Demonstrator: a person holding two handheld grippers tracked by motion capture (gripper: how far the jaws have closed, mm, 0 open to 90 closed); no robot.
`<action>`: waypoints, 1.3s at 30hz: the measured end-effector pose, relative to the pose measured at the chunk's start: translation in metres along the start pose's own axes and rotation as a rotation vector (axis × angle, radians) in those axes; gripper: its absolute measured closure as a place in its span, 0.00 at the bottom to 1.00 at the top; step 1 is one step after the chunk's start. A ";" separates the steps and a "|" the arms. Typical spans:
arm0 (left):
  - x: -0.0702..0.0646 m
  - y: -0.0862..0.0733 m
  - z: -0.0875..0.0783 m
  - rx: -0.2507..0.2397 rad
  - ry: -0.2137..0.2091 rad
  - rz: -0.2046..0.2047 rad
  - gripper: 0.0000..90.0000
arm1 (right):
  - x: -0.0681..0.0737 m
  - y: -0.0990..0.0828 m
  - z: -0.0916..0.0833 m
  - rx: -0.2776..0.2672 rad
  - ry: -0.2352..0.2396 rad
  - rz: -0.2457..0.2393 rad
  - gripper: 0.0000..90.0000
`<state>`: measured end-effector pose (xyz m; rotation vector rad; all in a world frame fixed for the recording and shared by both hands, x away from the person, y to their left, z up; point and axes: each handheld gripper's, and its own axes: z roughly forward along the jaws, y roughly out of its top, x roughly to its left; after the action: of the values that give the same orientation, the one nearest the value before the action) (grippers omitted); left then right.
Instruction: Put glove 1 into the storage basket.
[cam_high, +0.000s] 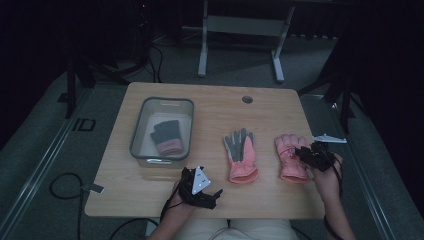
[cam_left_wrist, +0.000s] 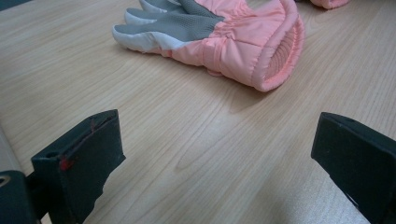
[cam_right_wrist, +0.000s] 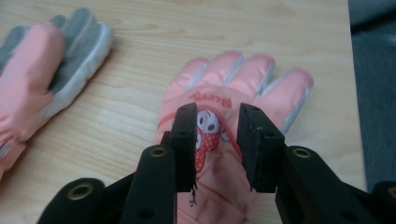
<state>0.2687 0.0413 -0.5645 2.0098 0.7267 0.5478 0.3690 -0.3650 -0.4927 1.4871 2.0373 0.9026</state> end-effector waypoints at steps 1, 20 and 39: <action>0.000 0.000 0.000 0.000 0.002 0.002 0.02 | -0.003 0.002 -0.002 0.007 0.008 -0.024 0.75; 0.000 0.000 0.001 -0.001 0.012 0.000 0.02 | -0.005 -0.016 0.031 0.116 0.037 -0.068 0.85; 0.000 0.000 0.001 0.000 0.008 -0.003 0.02 | 0.019 0.024 -0.017 -0.017 -0.026 0.060 0.98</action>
<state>0.2689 0.0408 -0.5650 2.0072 0.7352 0.5544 0.3674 -0.3457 -0.4633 1.5504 1.9710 0.9167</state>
